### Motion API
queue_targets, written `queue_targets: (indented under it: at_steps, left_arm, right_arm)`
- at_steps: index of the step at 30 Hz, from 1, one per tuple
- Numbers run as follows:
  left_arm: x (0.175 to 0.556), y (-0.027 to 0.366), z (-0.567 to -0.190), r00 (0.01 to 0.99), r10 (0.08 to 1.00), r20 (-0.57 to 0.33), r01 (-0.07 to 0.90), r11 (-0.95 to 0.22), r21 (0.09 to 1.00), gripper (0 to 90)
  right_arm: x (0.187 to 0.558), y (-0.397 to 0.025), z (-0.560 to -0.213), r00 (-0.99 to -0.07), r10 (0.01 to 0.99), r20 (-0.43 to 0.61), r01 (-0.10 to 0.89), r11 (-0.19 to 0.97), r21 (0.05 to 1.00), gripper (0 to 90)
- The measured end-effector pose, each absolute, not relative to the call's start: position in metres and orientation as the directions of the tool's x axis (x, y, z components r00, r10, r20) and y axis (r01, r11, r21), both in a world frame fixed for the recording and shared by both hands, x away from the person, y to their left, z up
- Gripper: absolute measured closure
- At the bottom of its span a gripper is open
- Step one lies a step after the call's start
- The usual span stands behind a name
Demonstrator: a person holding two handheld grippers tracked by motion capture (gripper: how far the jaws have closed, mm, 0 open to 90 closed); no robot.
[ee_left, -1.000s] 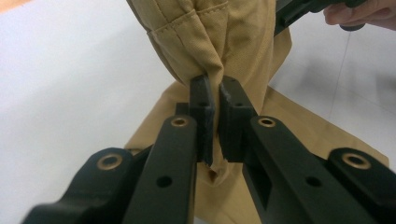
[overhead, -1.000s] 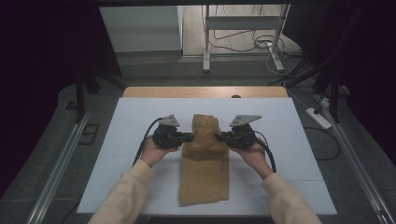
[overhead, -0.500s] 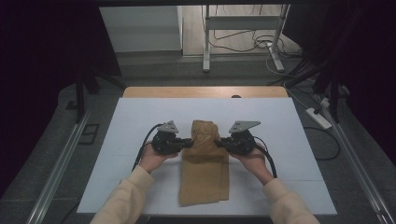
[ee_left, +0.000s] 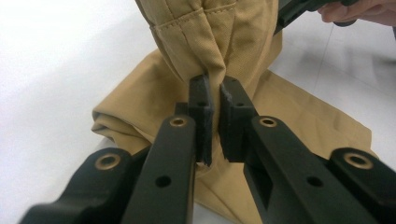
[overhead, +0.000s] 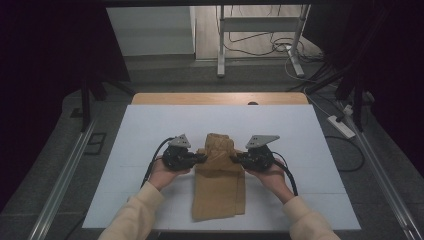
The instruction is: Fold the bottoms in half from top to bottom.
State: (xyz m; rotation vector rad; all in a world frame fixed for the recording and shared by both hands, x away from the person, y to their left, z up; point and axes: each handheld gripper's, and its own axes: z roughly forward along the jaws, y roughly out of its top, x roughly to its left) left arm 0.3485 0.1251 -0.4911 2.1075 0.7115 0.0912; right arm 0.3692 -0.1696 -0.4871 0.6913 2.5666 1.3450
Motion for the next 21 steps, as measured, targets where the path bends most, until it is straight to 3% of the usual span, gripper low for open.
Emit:
queue_targets:
  at_steps: [21]
  left_arm:
    - [0.333,0.126,-0.500,0.839,0.513,-0.183,0.447,-0.458,0.769,83.1]
  right_arm:
    - [0.353,-0.171,-0.496,-0.890,0.452,0.065,0.311,0.496,0.810,81.7]
